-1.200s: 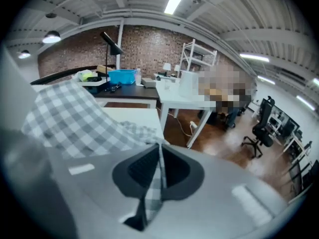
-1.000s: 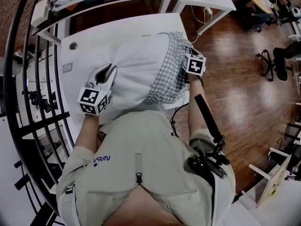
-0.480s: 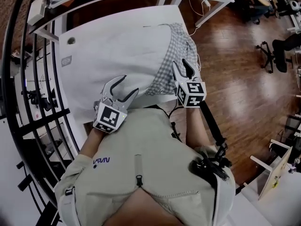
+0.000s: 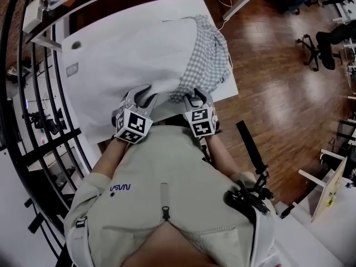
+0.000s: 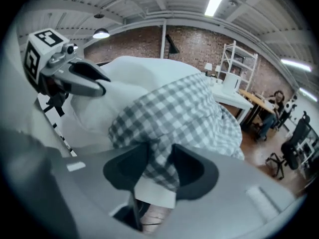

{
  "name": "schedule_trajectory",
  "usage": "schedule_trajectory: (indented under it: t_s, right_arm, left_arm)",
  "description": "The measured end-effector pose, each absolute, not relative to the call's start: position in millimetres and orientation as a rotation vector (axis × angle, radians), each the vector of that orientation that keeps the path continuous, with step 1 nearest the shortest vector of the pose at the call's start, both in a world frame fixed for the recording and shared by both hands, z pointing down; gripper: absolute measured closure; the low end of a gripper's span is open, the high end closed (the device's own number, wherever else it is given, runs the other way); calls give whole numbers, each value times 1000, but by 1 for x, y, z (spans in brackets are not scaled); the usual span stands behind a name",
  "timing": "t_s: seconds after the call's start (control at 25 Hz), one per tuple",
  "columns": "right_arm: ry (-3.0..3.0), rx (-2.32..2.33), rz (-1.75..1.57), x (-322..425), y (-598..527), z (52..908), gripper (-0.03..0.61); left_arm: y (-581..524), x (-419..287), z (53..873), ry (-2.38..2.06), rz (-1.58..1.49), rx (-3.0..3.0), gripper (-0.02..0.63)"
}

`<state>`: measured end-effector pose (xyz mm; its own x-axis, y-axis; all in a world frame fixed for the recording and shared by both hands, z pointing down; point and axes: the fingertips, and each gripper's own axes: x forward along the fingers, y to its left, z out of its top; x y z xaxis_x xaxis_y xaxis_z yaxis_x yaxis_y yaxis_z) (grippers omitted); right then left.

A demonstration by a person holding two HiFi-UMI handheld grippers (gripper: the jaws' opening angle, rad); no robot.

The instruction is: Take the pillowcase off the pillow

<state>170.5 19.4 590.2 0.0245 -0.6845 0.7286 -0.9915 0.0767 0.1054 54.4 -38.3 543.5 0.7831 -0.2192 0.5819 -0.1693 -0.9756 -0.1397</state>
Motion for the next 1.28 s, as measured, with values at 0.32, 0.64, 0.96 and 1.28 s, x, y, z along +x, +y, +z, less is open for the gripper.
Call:
schedule_trajectory:
  t_s: [0.32,0.64,0.96,1.28]
  right_arm:
    - [-1679,1835,372,193,-1,521,549]
    - [-1464,1995,256,248,-6,496,571]
    - [-1116,2060,581,376,49,576,571]
    - [-1152,1812,855,358,57,669,568]
  left_arm:
    - [-76,63,464,456,-640,-2949,597]
    - [-101,59,433,552,-510,-3007,600]
    - [-118,23,426,665,-445,-3068,600]
    - [-53,30,490,285,-763,-3203,594]
